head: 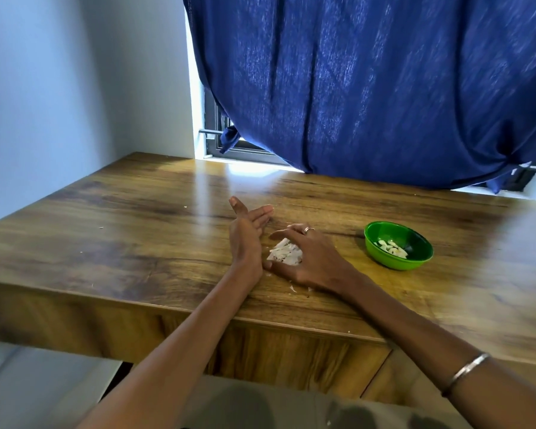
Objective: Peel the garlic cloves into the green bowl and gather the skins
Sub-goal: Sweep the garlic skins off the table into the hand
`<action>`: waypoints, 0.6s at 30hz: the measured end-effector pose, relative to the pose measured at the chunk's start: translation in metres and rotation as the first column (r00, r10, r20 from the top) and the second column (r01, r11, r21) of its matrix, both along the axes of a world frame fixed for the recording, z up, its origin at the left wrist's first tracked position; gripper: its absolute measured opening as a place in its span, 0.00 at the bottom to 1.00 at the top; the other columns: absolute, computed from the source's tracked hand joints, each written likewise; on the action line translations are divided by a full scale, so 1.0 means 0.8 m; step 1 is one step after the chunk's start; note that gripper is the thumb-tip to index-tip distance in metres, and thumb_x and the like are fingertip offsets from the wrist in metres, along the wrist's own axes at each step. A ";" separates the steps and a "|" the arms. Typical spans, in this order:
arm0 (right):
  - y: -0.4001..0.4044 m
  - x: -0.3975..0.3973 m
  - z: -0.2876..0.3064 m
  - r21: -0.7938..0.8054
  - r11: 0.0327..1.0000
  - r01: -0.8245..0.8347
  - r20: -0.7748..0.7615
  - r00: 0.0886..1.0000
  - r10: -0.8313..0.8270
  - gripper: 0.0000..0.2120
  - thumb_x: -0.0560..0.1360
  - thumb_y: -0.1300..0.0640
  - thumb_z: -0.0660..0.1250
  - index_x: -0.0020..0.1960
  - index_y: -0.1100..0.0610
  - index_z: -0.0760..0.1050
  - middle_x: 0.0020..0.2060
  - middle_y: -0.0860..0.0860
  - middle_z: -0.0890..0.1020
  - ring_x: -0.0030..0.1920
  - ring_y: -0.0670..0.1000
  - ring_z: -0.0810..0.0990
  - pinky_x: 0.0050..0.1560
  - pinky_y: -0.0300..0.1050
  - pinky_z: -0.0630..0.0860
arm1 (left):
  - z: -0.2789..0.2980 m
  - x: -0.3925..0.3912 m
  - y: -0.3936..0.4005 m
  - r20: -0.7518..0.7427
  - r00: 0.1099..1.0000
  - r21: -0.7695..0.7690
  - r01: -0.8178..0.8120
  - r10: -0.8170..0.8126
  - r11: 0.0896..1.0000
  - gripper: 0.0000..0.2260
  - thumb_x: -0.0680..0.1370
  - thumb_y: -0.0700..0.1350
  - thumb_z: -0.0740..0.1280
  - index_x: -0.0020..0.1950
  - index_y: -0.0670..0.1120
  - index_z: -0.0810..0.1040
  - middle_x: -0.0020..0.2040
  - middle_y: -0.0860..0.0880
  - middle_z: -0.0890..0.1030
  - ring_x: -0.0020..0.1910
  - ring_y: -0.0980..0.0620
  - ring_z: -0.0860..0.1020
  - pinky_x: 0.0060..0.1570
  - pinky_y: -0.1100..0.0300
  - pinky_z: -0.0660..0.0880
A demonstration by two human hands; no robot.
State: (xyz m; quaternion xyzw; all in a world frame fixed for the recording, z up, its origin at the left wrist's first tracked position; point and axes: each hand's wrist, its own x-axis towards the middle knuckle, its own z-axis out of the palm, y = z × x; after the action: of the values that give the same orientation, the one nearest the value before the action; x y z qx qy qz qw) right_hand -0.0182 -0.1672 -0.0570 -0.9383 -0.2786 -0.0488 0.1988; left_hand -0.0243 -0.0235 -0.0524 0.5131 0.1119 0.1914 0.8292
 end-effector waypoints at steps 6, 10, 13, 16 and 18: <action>-0.007 0.004 -0.006 0.118 0.993 0.000 0.074 0.997 -0.009 0.17 0.77 0.39 0.67 0.62 0.45 0.75 0.58 0.52 0.75 0.61 0.51 0.70 0.59 0.48 0.68 | -0.005 -0.005 -0.002 0.027 0.998 -0.060 0.057 -0.056 0.997 0.37 0.85 0.64 0.45 0.53 0.39 0.85 0.54 0.41 0.86 0.58 0.49 0.84 0.71 0.52 0.73; -0.007 0.006 -0.008 0.104 0.994 0.043 0.101 0.993 -0.053 0.13 0.81 0.48 0.64 0.62 0.53 0.73 0.59 0.56 0.75 0.61 0.55 0.71 0.58 0.46 0.67 | -0.007 -0.007 -0.002 0.024 0.997 -0.092 0.070 -0.068 0.993 0.38 0.85 0.64 0.44 0.57 0.37 0.84 0.55 0.41 0.86 0.57 0.49 0.84 0.70 0.52 0.73; -0.005 0.008 -0.005 0.046 0.996 0.076 0.142 0.986 -0.082 0.15 0.83 0.48 0.61 0.62 0.58 0.74 0.56 0.57 0.77 0.58 0.55 0.74 0.55 0.46 0.67 | -0.005 -0.008 -0.001 0.030 0.998 -0.145 0.065 -0.062 0.987 0.38 0.85 0.63 0.44 0.58 0.36 0.83 0.56 0.40 0.86 0.58 0.47 0.84 0.71 0.51 0.72; -0.007 0.014 -0.003 0.037 0.996 0.084 0.129 0.988 -0.088 0.17 0.84 0.45 0.58 0.56 0.59 0.76 0.49 0.57 0.80 0.50 0.55 0.76 0.46 0.46 0.65 | -0.004 -0.009 0.001 0.036 0.997 -0.257 0.069 -0.062 0.964 0.38 0.85 0.64 0.44 0.61 0.34 0.81 0.57 0.39 0.85 0.59 0.46 0.83 0.71 0.51 0.73; -0.012 0.021 -0.001 0.030 0.996 0.084 0.160 0.983 -0.087 0.20 0.84 0.44 0.56 0.51 0.57 0.78 0.44 0.55 0.81 0.45 0.54 0.77 0.42 0.46 0.63 | -0.004 -0.011 0.001 0.048 0.996 -0.313 0.082 -0.071 0.946 0.39 0.85 0.64 0.44 0.63 0.35 0.81 0.57 0.39 0.85 0.59 0.46 0.83 0.70 0.51 0.73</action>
State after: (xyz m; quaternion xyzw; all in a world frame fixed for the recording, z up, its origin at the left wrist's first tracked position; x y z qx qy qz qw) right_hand -0.0012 -0.1767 -0.0576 -0.9400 -0.2526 -0.1363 0.1843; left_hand -0.0329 -0.0223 -0.0553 0.3749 0.1060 0.1479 0.9090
